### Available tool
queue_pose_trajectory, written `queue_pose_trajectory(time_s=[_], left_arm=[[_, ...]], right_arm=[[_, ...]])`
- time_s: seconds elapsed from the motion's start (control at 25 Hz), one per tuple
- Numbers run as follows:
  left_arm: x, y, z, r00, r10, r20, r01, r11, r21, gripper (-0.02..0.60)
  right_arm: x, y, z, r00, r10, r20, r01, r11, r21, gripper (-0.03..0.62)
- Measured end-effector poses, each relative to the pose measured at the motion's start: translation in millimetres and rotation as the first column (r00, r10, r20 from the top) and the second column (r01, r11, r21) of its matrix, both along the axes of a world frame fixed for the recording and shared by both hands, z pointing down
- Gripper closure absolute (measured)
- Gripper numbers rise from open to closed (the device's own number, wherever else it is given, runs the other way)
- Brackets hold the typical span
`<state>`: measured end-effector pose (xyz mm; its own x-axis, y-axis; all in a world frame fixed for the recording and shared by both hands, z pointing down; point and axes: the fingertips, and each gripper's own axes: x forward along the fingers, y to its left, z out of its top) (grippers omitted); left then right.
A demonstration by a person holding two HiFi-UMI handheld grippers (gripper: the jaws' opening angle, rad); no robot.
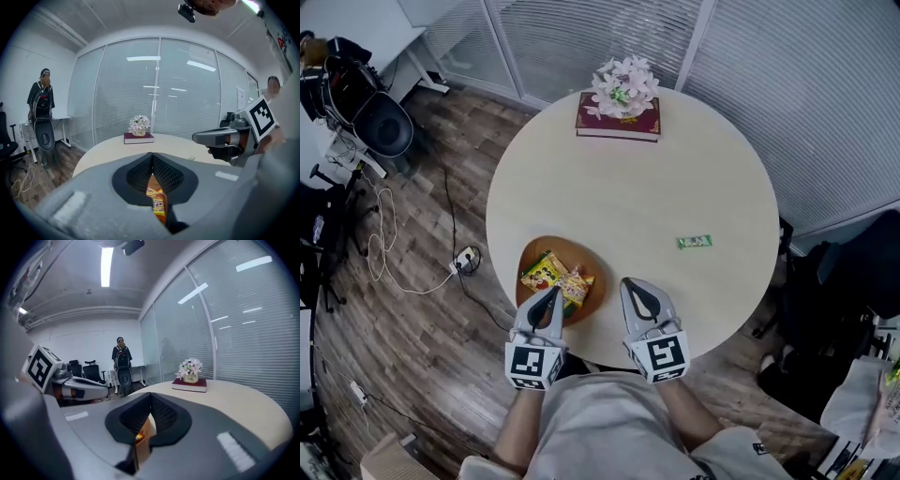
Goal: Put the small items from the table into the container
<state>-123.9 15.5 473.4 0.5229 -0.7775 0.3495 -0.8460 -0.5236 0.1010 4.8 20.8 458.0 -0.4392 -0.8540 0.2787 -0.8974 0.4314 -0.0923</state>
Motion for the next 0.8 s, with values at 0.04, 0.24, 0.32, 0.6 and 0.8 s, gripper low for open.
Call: queue_pose_trajectory(time_s=[0.04,0.24,0.32,0.6,0.8], left_arm=[[7.1,-0.2,0.3,1.000,0.016,-0.003,-0.016,1.000,0.000,0.586],[48.1,1.4,2.9,0.992,0.121,-0.017,-0.121,0.993,-0.004,0.589],[64.2,1.4,4.9,0.987,0.162,-0.018,-0.162,0.987,-0.008,0.591],[106.7,-0.3,7.8,0.968,0.247,-0.042,-0.247,0.969,-0.002,0.586],[103.8,1.2,10.8,0.963,0.269,-0.025,-0.269,0.963,-0.010,0.584]], right_arm=[[12.4,3.0,-0.8,0.999,0.037,0.006,-0.037,0.999,0.000,0.591],[65.0,21.6,12.3,0.984,0.180,0.000,-0.179,0.982,-0.056,0.591],[81.9,27.5,20.1,0.976,0.218,-0.011,-0.218,0.973,-0.078,0.591],[134.6,39.3,37.1,0.945,0.324,-0.033,-0.325,0.936,-0.131,0.591],[155.1,33.0,53.0,0.920,0.391,-0.023,-0.390,0.909,-0.149,0.591]])
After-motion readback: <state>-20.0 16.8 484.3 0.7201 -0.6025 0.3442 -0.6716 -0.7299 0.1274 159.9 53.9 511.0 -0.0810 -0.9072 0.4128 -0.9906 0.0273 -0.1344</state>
